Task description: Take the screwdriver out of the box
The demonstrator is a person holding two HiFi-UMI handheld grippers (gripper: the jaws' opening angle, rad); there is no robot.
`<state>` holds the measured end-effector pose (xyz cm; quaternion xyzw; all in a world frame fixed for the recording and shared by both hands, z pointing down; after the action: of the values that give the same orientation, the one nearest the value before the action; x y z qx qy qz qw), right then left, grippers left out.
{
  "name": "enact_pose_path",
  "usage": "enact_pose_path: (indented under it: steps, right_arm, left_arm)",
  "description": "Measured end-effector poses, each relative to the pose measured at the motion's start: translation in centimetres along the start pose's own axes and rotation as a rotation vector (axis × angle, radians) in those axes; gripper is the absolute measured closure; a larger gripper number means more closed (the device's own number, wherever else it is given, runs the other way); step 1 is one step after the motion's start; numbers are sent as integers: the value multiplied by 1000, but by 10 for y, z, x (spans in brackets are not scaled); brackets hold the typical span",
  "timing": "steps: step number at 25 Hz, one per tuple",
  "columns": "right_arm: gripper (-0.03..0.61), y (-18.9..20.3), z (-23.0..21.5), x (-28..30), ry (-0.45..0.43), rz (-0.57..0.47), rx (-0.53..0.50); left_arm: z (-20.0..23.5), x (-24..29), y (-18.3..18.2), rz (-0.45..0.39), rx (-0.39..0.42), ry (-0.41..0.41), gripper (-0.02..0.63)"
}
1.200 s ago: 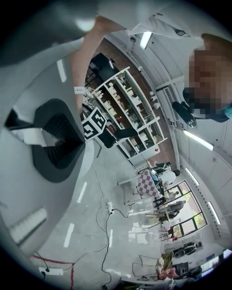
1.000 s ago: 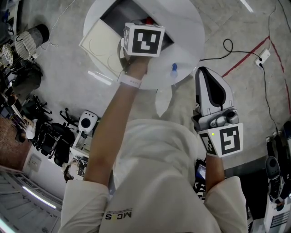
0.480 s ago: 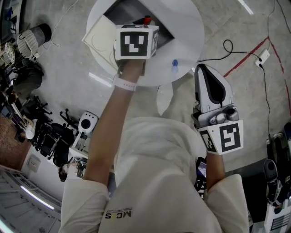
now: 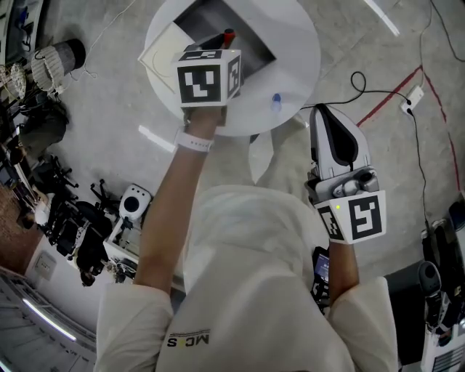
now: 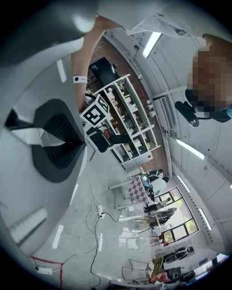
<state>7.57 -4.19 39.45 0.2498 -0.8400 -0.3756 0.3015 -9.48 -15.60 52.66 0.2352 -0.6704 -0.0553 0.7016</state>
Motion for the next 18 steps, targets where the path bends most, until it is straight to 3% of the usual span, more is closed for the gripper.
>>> enact_pose_path:
  steps: [18]
  right_arm:
    - [580,-33,51,-46,-16,-40,-89]
  left_arm:
    - [-3,-107,-8,-234,-116,-7,526]
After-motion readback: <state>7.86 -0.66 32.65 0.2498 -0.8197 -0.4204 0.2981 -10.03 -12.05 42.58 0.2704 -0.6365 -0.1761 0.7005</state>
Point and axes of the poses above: the fingertips, and each gripper's own axes: x forward along the fingers, z to its left, y out of its underside, the point moved 3 cm from there along -x, backward along the fingers, and after that the axes turned 10 degrees about -y, right-handed, at the moved point
